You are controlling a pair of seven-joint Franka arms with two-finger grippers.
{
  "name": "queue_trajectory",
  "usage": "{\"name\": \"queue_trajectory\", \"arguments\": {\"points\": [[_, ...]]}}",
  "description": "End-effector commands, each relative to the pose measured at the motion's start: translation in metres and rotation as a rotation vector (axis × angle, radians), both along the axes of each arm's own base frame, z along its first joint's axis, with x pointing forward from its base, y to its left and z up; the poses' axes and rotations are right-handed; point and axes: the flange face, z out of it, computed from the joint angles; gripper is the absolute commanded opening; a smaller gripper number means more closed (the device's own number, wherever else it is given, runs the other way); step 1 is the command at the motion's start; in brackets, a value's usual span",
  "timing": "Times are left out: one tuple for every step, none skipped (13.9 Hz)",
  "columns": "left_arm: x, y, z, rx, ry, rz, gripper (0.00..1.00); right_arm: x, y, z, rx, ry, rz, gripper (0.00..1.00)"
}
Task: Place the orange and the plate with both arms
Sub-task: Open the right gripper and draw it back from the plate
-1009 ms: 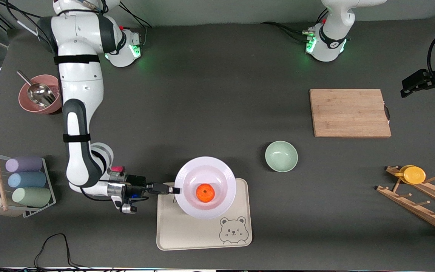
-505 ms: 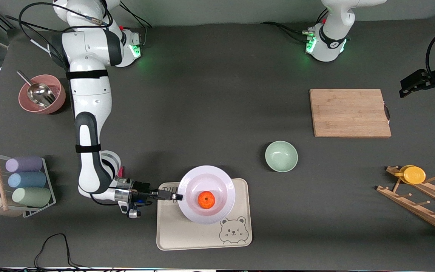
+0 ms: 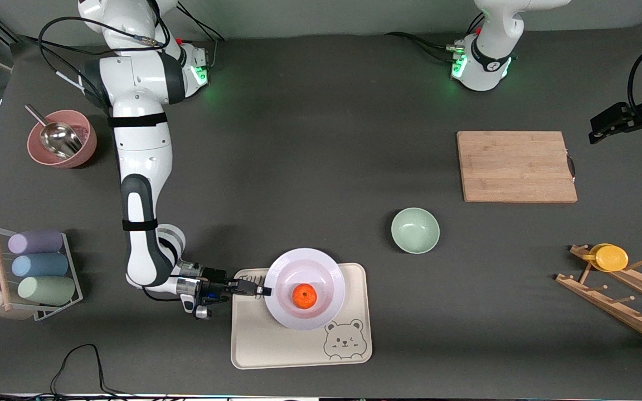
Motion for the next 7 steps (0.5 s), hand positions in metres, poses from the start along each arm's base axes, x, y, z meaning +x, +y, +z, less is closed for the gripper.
{"name": "queue_trajectory", "arguments": {"points": [[-0.0052, -0.0021, 0.0020, -0.004, -0.004, 0.012, 1.00, 0.0053, 0.0039, 0.0005, 0.018, -0.030, -0.005, 0.01], [-0.0060, -0.0021, 0.0025, -0.004, -0.003, 0.012, 1.00, 0.0054, 0.0032, 0.0005, 0.016, -0.029, -0.005, 0.26], [-0.0050, -0.0022, 0.0021, -0.006, -0.006, 0.012, 1.00, 0.0052, 0.0027, -0.0002, 0.014, -0.027, -0.007, 0.51], [-0.0045, -0.0034, 0.0032, -0.009, -0.012, 0.009, 1.00, 0.0052, 0.0027, -0.0002, 0.015, -0.026, -0.007, 0.67], [-0.0048, -0.0037, 0.0022, -0.012, -0.007, 0.010, 1.00, 0.0048, 0.0024, -0.0008, 0.014, -0.024, -0.008, 0.74], [-0.0050, -0.0033, 0.0014, -0.015, -0.004, 0.010, 1.00, 0.0047, 0.0024, -0.0009, 0.014, -0.019, -0.008, 0.75], [-0.0061, -0.0026, 0.0031, -0.023, -0.003, 0.012, 1.00, 0.0056, 0.0021, 0.0009, 0.014, -0.014, -0.009, 0.75]]}}
